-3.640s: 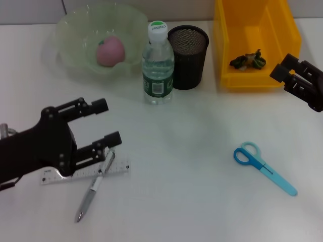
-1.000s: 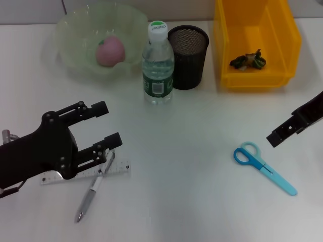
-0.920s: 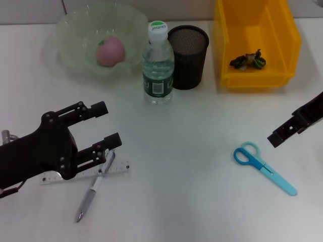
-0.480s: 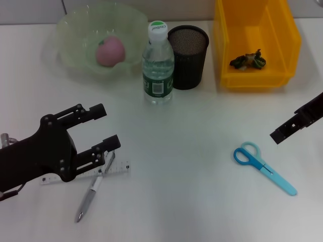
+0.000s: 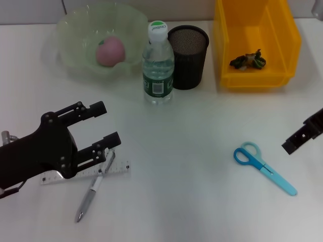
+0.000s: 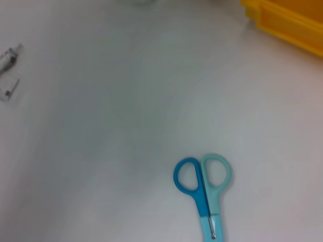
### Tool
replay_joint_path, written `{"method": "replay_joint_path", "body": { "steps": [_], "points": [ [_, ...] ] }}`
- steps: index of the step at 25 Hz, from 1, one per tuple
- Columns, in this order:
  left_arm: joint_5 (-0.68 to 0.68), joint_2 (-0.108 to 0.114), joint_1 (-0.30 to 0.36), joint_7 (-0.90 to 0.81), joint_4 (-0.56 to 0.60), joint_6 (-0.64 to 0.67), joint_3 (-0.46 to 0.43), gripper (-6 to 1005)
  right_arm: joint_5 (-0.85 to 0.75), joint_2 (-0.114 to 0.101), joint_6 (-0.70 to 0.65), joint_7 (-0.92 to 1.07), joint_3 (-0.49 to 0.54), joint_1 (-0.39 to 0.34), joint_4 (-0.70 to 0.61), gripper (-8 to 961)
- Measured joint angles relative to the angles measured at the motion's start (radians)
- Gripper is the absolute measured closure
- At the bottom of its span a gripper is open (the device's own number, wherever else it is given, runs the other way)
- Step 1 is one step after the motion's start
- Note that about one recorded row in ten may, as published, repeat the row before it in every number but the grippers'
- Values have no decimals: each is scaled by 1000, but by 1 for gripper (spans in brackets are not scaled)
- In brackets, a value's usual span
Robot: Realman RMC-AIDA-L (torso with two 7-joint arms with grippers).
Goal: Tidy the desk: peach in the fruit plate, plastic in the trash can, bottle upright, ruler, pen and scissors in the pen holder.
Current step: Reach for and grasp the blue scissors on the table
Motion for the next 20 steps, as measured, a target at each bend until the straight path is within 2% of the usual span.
{"method": "replay_joint_path", "body": {
  "steps": [9, 20],
  "points": [
    [0, 2, -9, 0, 0, -22, 0, 332, -21, 1, -8, 0, -11, -7, 29, 170],
    [0, 1, -19, 0, 0, -51, 0, 331, -56, 6, 16, 7, -88, -24, 44, 170]
  ]
}}
